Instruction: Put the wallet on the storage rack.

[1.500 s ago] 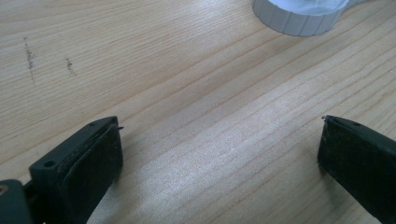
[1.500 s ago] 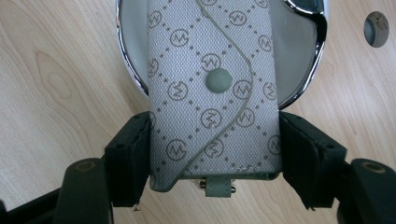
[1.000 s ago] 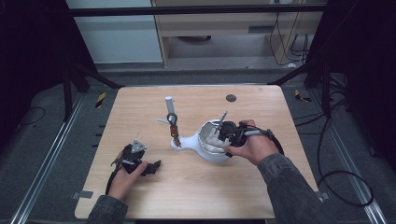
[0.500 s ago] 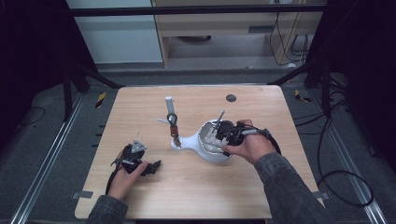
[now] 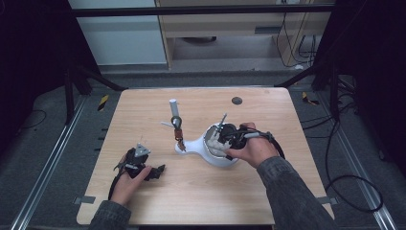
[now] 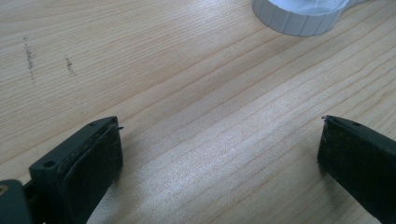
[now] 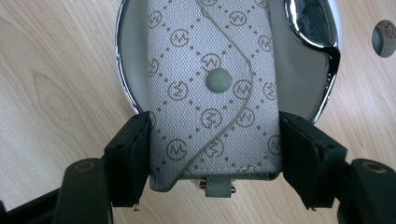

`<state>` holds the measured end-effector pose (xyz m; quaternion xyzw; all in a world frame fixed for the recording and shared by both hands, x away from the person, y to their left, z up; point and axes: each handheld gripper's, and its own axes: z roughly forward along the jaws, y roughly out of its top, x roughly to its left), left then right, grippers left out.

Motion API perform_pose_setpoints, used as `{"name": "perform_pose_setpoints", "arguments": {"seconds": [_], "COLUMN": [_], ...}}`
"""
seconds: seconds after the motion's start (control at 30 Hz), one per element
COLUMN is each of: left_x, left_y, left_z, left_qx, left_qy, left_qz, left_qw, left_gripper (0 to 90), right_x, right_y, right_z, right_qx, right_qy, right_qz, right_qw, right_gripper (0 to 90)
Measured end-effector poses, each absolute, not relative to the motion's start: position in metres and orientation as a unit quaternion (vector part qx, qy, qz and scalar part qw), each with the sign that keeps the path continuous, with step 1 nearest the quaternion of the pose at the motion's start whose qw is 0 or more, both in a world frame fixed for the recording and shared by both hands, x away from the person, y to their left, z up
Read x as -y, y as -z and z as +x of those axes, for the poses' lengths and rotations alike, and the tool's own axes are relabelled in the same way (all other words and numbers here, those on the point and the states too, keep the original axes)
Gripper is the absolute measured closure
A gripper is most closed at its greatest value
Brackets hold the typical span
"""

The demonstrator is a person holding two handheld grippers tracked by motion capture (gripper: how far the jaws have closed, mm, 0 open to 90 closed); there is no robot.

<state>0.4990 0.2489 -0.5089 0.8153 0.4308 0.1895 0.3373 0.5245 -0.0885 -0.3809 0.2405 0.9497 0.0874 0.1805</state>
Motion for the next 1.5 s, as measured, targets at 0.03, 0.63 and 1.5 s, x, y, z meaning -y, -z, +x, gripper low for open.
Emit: {"name": "perform_pose_setpoints", "arguments": {"seconds": [0.03,0.63,1.5], "left_x": [-0.249,-0.248,-0.248], "left_y": [0.509,0.509,0.509], "left_z": [0.499,0.499,0.499], "left_qx": [-0.43,-0.43,-0.429], "left_qy": [-0.19,-0.189,-0.188], "left_qz": [0.815,0.816,0.816], "left_qw": [0.337,0.338,0.338], "left_gripper": [0.0,0.0,0.0], "right_x": [0.088,0.086,0.081], "right_y": [0.381,0.386,0.384], "right_z": [0.525,0.532,0.535], "right_qx": [-0.949,-0.95,-0.944], "right_qy": [-0.087,-0.081,-0.104], "right_qz": [0.242,0.243,0.26], "right_qw": [0.18,0.178,0.175], "right_gripper": [30.9,30.8,16.9]}}
